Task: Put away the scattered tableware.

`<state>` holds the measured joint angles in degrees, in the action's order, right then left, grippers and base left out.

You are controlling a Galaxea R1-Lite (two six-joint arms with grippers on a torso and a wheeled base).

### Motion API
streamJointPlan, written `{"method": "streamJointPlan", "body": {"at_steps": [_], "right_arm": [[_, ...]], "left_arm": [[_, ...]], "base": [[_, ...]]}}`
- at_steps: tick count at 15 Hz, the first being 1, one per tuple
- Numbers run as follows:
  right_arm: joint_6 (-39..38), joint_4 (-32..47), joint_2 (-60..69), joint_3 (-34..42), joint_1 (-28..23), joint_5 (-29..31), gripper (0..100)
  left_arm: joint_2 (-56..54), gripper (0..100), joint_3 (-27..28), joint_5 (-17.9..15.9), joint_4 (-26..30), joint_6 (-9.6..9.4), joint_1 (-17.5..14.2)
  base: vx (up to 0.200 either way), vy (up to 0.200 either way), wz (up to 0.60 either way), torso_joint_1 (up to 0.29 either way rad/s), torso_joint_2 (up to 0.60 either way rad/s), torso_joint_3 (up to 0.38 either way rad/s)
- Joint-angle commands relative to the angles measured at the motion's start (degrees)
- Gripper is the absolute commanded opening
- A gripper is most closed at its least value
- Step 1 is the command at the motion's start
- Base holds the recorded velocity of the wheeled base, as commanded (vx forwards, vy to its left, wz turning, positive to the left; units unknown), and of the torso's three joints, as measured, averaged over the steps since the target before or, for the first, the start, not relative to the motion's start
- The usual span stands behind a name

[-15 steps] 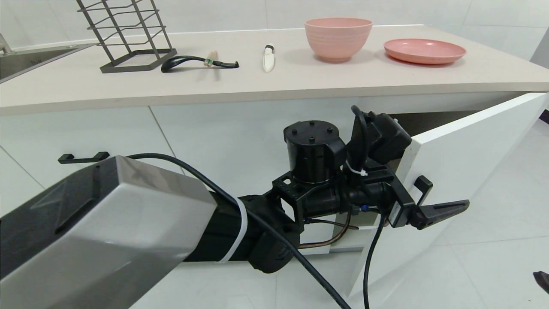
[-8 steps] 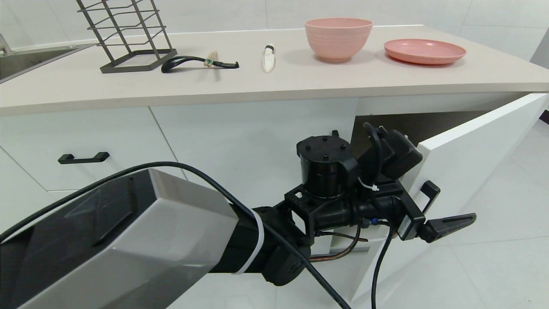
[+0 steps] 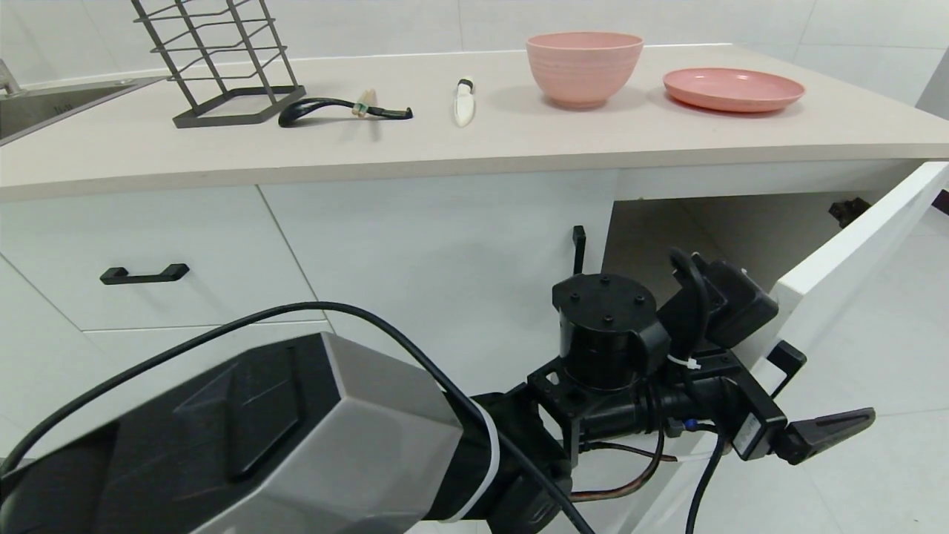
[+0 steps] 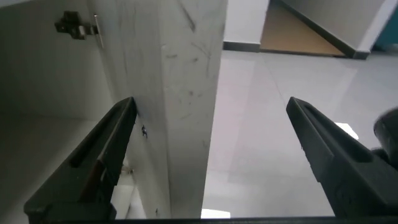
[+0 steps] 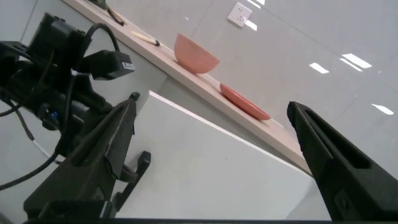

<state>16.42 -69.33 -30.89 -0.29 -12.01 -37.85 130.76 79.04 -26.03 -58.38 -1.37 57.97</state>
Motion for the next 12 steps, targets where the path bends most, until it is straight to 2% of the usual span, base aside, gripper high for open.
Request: {"method": "streamJointPlan", "body": {"at_steps": [1, 4, 6, 7, 8, 12], "right_arm": [[0.0, 0.0, 0.4, -0.3, -0.3, 0.0, 100], [-0.1, 0.0, 0.7, -1.5, -1.1, 0.1, 100], [-0.1, 0.0, 0.7, -2.8, -1.2, 0.1, 100], [-0.2, 0.0, 0.7, -3.5, -1.2, 0.1, 100], [-0.2, 0.0, 0.8, -4.0, -1.2, 0.1, 100], [-0.5, -0.1, 1.4, -6.3, -1.5, 0.1, 100]], "left_arm": [[1.0, 100, 0.1, 0.5, -0.7, 0.40, 0.8], [1.7, 100, 0.1, 2.7, -0.9, 0.57, 2.0], [1.7, 100, 0.2, 3.4, -1.1, 1.54, 2.9], [1.7, 100, 0.3, 5.0, -1.9, 2.86, 4.2], [1.7, 100, 0.3, 5.5, -2.1, 3.30, 5.0], [2.6, 100, 0.9, 5.7, -2.2, 3.39, 7.0]], "base": [[0.000, 0.000, 0.00, 0.000, 0.00, 0.000], [0.000, 0.000, 0.00, 0.000, 0.00, 0.000], [0.000, 0.000, 0.00, 0.000, 0.00, 0.000], [0.000, 0.000, 0.00, 0.000, 0.00, 0.000], [0.000, 0.000, 0.00, 0.000, 0.00, 0.000], [0.000, 0.000, 0.00, 0.000, 0.00, 0.000]]}}
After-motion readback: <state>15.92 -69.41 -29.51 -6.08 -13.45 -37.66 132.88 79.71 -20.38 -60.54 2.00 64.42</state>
